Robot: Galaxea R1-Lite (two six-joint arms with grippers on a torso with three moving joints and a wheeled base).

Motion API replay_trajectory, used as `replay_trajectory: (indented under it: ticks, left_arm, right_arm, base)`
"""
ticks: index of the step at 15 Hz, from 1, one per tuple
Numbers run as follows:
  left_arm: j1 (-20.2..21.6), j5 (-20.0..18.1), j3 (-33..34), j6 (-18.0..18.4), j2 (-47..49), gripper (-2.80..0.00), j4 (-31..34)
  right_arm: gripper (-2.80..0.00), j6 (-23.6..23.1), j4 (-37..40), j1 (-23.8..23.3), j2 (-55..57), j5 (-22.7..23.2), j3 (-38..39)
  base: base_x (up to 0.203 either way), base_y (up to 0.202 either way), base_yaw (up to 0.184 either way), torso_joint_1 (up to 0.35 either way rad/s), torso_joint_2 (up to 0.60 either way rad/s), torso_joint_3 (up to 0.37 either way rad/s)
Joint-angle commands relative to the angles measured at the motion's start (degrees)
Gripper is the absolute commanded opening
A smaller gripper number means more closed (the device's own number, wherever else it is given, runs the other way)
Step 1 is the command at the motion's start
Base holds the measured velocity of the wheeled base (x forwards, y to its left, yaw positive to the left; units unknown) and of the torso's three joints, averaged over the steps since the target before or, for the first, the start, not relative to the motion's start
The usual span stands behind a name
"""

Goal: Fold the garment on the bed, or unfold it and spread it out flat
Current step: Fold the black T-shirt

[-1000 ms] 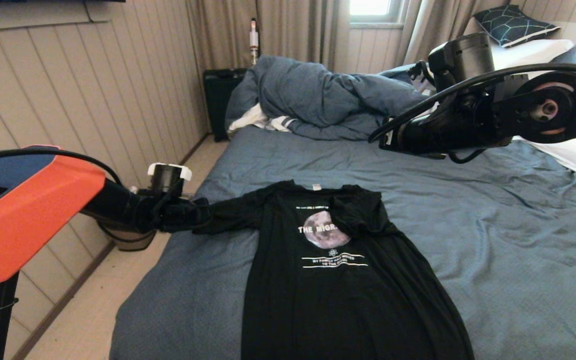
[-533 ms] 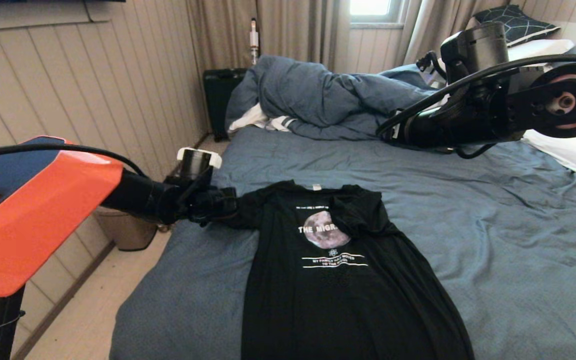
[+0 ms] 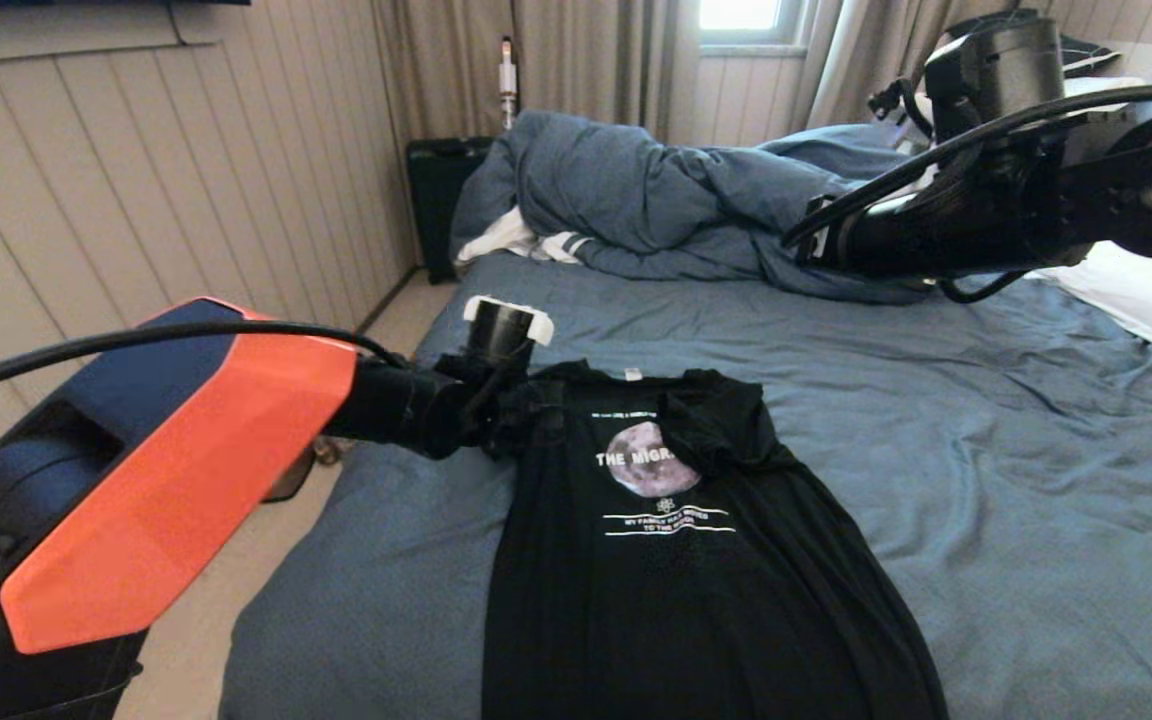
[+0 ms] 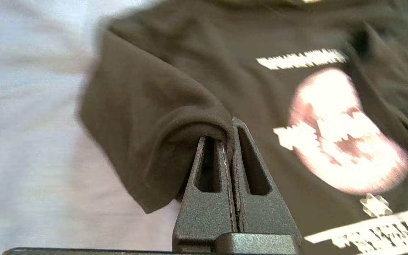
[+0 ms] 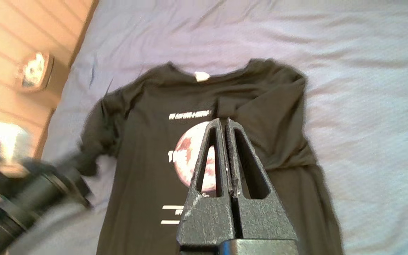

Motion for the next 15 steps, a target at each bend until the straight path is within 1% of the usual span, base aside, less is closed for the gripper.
replay_trajectory:
  ticks: [1,3,6,9,11,12,15]
  left_arm:
    - [-2.3,0.2,-0.7,0.2,2.2,-2.80,-0.1]
    - [-4.7,1.3,-1.0,0.7,3.2,-2.80,-0.1]
    - [-7.3,2.5,-3.0,2.3,5.6,-2.80,-0.2]
    - [-8.0,2.6,-4.7,2.5,7.0,-2.80,0.1]
    - [-8.4,3.8,-4.7,3.1,7.6,-2.80,0.4]
    - [-8.4,4.2,-4.7,3.3,7.8,0.00,0.2]
    - [-8.7,4.1,-4.4,3.1,6.7,0.00,0.6]
  right_arm:
    - [-2.80,0.0,0.1,-1.2,-1.2,0.3,-0.3]
    - [-2.80,0.1,0.1,-2.7,-1.9,1.7,-0.7]
    - [-2.80,0.0,0.1,-2.8,-2.2,2.1,-0.6]
    - [-2.80,0.0,0.1,-2.6,-2.1,2.1,-0.5]
    - [-2.80,0.0,0.1,-2.5,-2.0,2.1,-0.5]
    - [-2.80,0.0,0.1,-2.5,-2.0,2.1,-0.5]
    - [-2.80,0.0,0.1,-2.5,-1.9,2.1,-0.5]
  base:
    - [0.000,0.000,0.000,0.000,0.00,0.000]
    - [0.000,0.000,0.000,0.000,0.00,0.000]
    - [0.000,0.000,0.000,0.000,0.00,0.000]
    - [0.000,0.000,0.000,0.000,0.00,0.000]
    - [0.000,0.000,0.000,0.000,0.00,0.000]
    - [0.000,0.000,0.000,0.000,0.00,0.000]
    - [0.000,0.000,0.000,0.000,0.00,0.000]
